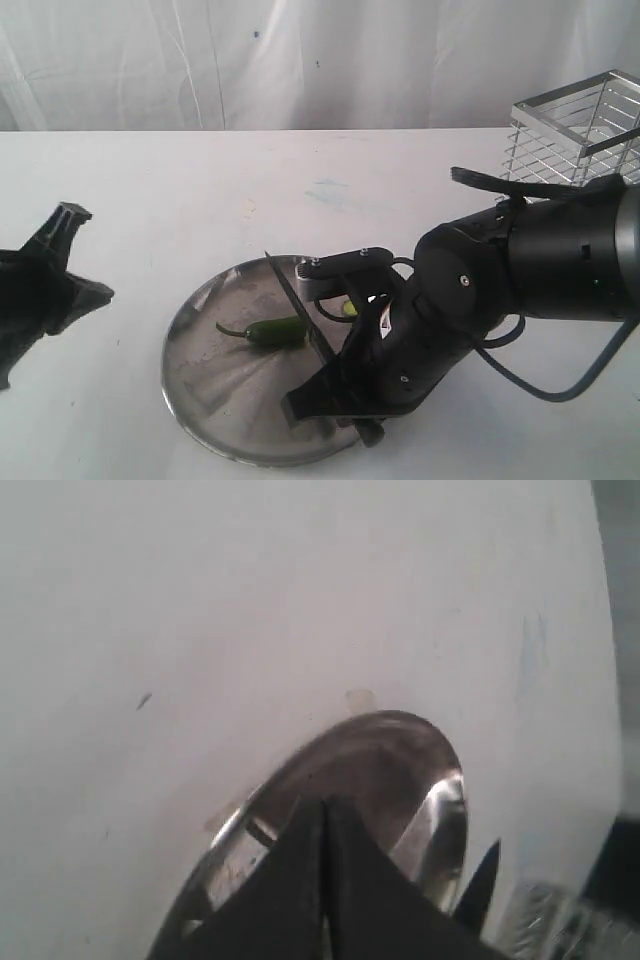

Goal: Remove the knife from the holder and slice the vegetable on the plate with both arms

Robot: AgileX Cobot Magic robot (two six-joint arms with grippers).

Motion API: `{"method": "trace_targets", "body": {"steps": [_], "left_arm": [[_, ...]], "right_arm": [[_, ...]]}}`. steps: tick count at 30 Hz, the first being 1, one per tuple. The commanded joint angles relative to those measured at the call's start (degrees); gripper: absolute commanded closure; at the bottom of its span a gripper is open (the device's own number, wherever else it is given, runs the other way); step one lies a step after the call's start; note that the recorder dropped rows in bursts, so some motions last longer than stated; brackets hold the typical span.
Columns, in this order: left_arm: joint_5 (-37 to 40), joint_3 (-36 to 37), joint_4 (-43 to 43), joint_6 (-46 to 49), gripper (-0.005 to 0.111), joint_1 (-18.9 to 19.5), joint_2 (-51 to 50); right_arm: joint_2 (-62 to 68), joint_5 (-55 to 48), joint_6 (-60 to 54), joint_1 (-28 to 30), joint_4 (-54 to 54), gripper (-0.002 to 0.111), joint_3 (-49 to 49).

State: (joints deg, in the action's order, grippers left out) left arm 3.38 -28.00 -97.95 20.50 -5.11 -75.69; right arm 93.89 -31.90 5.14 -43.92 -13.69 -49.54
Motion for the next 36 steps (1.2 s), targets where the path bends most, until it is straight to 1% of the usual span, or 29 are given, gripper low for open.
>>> {"method": "trace_targets", "body": {"steps": [1, 2, 3, 4, 5, 6, 7, 8, 9, 11, 12, 14, 15, 16, 17, 18, 19, 20, 21, 22, 24, 26, 27, 29, 31, 33, 36], "left_arm": [[-7.2, 5.8, -2.0, -34.8, 0.107, 0.4, 2.3], [-12.2, 6.8, -2.0, -35.8, 0.107, 0.4, 3.0], [-21.9, 7.3, 0.4, -34.8, 0.107, 0.4, 3.9], [-29.8, 7.6, 7.2, -32.9, 0.107, 0.4, 4.2], [-37.6, 7.7, 20.5, -29.4, 0.107, 0.4, 4.3], [-48.1, 8.2, 36.5, -20.9, 0.107, 0.4, 4.3], [-52.4, 8.3, 51.9, -13.0, 0.107, 0.4, 4.3], [-53.7, 8.0, 63.1, -2.5, 0.107, 0.4, 4.3], [-51.0, 6.7, 78.2, -0.1, 0.107, 0.3, 5.0], [-40.9, 2.5, 99.3, -9.6, 0.107, -0.6, 5.0], [-33.2, -0.4, 118.7, -18.9, 0.107, -1.7, 5.0], [-26.1, -4.9, 143.4, -35.5, 0.107, -4.1, 3.8], [-21.5, -7.6, 150.5, -50.9, 0.107, -6.1, 2.6], [-17.8, -9.4, 153.2, -61.3, 0.107, -7.2, 1.6], [-12.0, -11.6, 153.9, -73.6, 0.107, -8.3, 0.2], [-7.7, -13.3, 156.2, -82.2, 0.107, -9.3, -1.1], [-6.3, -14.2, 160.2, -84.4, 0.107, -10.1, -2.0], [-7.3, -14.6, 164.9, -84.6, 0.107, -10.6, -3.1], [-10.9, -14.9, 167.7, -85.3, 0.107, -11.0, -4.0], [-17.2, -15.0, 168.2, -86.9, 0.107, -11.0, -5.0], [-32.9, -15.1, 168.7, -87.2, 0.107, -11.0, -7.6], [-39.9, -16.4, 168.8, -86.6, 0.107, -11.0, -10.6], [-40.4, -17.1, 168.7, -88.0, 0.107, -11.0, -12.2], [-38.2, -18.5, 168.7, -91.9, 0.107, -11.0, -15.0], [-37.0, -19.8, 168.7, -93.2, 0.107, -11.0, -17.8], [-39.4, -20.8, 168.7, -93.1, 0.107, -11.0, -20.3], [-45.0, -22.1, 168.3, -92.9, 0.107, -11.0, -23.2]], "right_arm": [[-0.5, -3.6, 0.1, 0.0, -0.3, 0.108, 0.3], [-0.5, -4.2, 0.1, 0.0, -0.3, 0.108, 0.3], [-0.5, -4.4, -0.1, 0.0, -0.3, 0.108, 0.3], [-0.5, -4.4, -0.2, 0.0, -0.3, 0.108, 0.3], [-0.5, -4.4, -0.2, 0.0, 0.0, 0.108, 0.3], [-0.5, -4.2, -0.2, 0.0, 0.2, 0.108, 0.3], [-0.5, -3.9, -0.2, 0.0, 0.3, 0.108, 0.3], [-0.5, -3.8, -0.2, 0.0, 0.4, 0.108, 0.3], [-0.5, -3.5, -0.5, 0.0, 0.5, 0.108, 0.3], [-0.6, -2.8, -0.5, 0.0, 0.6, 0.108, 0.3], [-0.6, -2.7, -0.5, 0.0, 0.6, 0.108, 0.3], [-0.6, -2.3, -0.5, 0.0, 0.6, 0.108, 0.3], [-0.6, -2.0, -0.5, 0.0, 0.6, 0.108, 0.3], [-0.6, -1.9, -0.5, 0.0, 0.6, 0.108, 0.3], [-0.6, -1.9, -0.5, 0.0, 0.4, 0.108, 0.3], [-0.6, -2.2, -0.5, 0.0, -0.2, 0.108, 0.3], [-0.6, -3.0, -0.5, 0.0, -0.9, 0.108, 0.3], [-0.6, -5.3, -0.5, 0.0, -1.5, 0.108, -0.1], [-0.6, -7.3, -0.5, 0.0, -1.5, 0.108, -0.5], [-0.6, -9.1, -0.9, 0.0, -1.5, 0.108, -0.9], [-0.6, -10.8, -1.1, 0.0, -1.5, 0.108, -1.9], [-0.5, -9.4, 0.2, 0.0, -1.1, 0.108, -2.6], [-0.4, -8.3, 2.0, 0.0, -1.1, 0.108, -2.9], [-0.4, -6.5, 5.4, 0.0, -1.5, 0.108, -3.1], [-0.4, -5.0, 7.6, 0.0, -2.0, 0.108, -3.1], [-0.4, -3.9, 10.0, 0.0, -1.8, 0.108, -3.1], [0.1, -3.9, 11.8, 0.0, -1.8, 0.108, -3.1]]}}
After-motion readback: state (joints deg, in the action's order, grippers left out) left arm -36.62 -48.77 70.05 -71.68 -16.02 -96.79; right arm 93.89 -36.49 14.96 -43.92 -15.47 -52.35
